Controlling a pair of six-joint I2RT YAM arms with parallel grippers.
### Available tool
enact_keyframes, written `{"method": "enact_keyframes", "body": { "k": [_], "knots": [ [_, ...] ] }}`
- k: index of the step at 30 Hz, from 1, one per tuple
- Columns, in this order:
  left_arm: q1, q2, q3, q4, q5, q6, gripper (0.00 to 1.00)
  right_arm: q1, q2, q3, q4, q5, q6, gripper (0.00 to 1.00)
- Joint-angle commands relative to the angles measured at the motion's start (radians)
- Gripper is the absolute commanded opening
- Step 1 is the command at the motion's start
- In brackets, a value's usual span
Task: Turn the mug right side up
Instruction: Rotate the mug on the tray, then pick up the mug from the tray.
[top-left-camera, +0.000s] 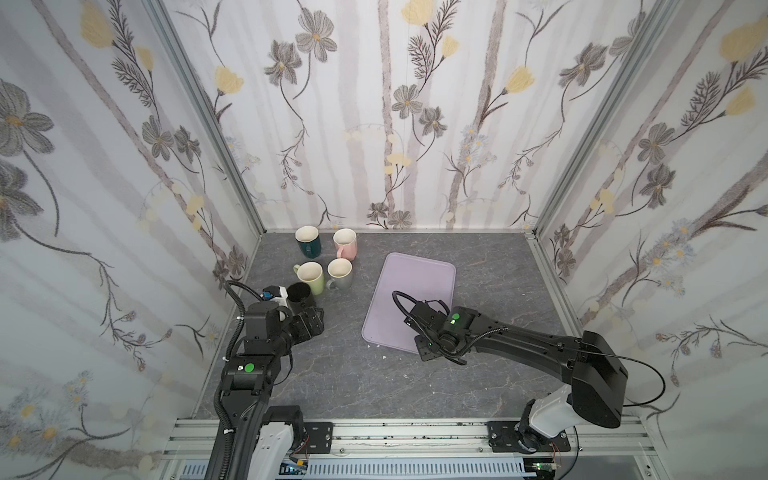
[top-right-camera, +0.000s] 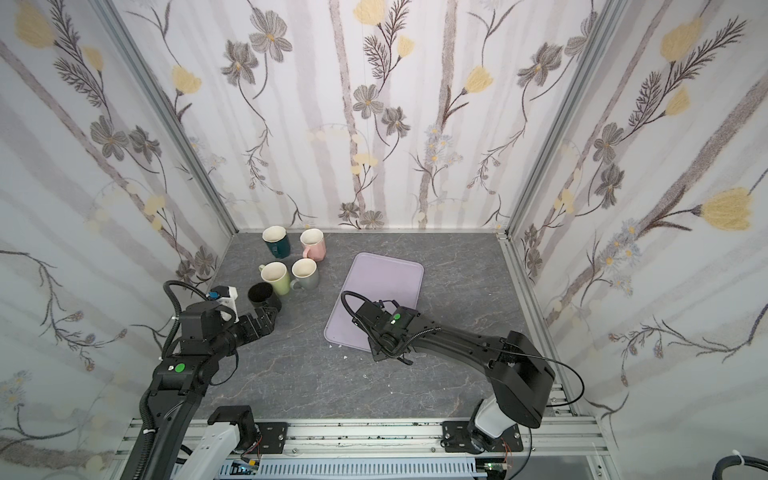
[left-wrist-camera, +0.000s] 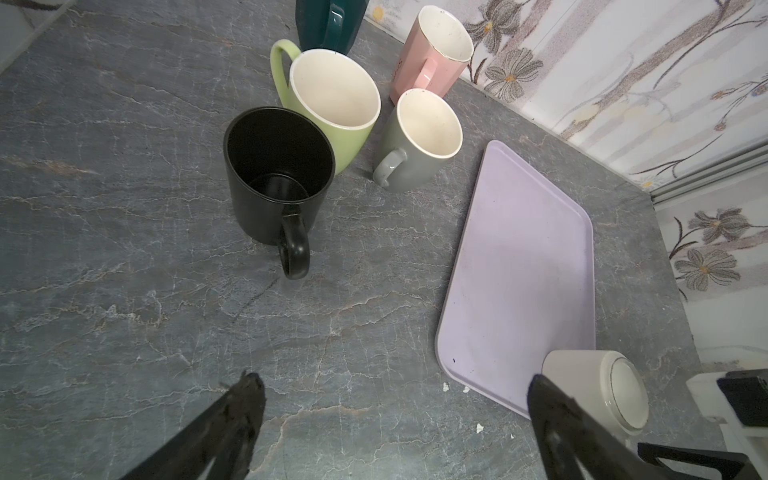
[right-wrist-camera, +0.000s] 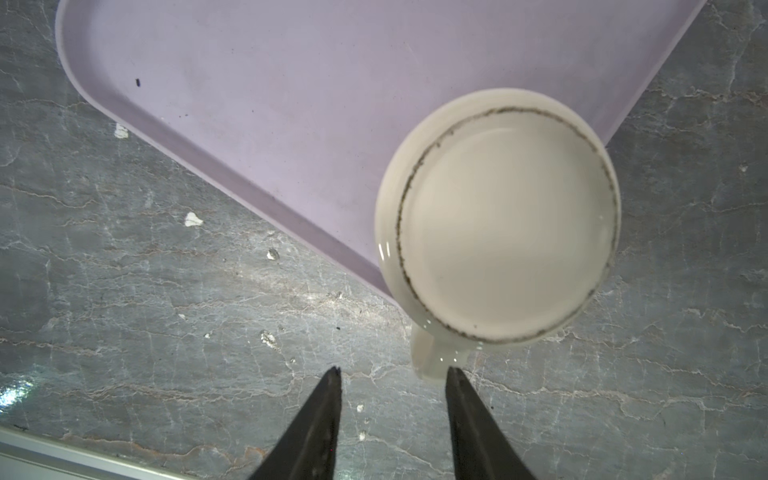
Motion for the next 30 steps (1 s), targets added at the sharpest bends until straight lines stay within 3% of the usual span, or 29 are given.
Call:
{"method": "enact_keyframes", "body": {
  "k": [1, 30],
  "knots": [
    [0.002, 0.001, -0.001, 0.033, 0.015, -0.008, 1.00, -0.010, -0.022, -0.016, 0.039, 0.012, 0.029, 0.43],
    [0.002, 0.004, -0.001, 0.034, 0.019, -0.008, 1.00, -0.100, 0.045, -0.076, 0.123, 0.009, 0.050, 0.29]
  ]
}}
